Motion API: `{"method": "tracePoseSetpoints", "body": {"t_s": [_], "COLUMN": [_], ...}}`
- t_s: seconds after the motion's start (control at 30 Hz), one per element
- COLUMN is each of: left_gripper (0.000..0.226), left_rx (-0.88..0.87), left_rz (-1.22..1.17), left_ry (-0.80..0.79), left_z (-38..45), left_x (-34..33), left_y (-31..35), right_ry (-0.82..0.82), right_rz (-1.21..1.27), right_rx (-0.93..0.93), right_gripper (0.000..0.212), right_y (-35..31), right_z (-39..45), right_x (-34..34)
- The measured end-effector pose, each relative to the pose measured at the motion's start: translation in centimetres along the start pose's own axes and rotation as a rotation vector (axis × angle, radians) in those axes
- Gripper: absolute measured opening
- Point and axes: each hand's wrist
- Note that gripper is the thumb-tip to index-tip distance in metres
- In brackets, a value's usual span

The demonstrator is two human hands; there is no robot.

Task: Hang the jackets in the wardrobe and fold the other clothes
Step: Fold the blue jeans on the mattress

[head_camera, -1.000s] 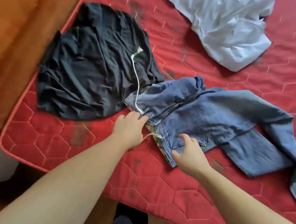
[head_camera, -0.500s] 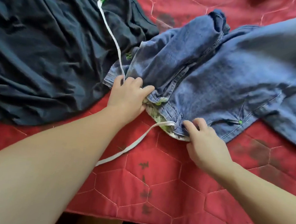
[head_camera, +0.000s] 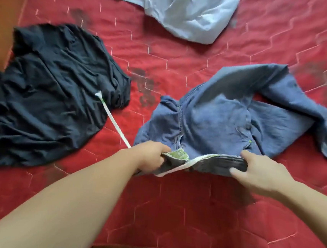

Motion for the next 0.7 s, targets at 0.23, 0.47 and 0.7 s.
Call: {"method": "tracePoseSetpoints", "body": {"t_s": [0.23,0.47,0.7], "left_gripper": [0.03,0.023,0.027], "left_rx": [-0.011,-0.206,-0.309], "left_rz": [0.154,0.244,0.333], "left_ry": [0.107,0.546,0.775], "left_z": [-6.7,-17.9,-26.5], "left_x": [16.6,32.9,40.5], "left_y": [16.0,33.1,41.7], "right_ry": [0.322,0.853,0.957], "right_rz": [-0.29,-0.175,0.093], "right_rx": [0.153,0.148,0.128], "right_gripper": [0.043,0.029,0.018], "right_y": [6.8,9.6,13.0], "right_z": [-7.2,-18.2,-27.2], "right_x": [22.4,43.1,54.7]}}
Point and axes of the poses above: each hand's wrist, its own z-axis towards the middle knuckle, its own x-axis out of the back of the hand, y = z × x, and after that the axes turned 12 degrees about -x, right-handed
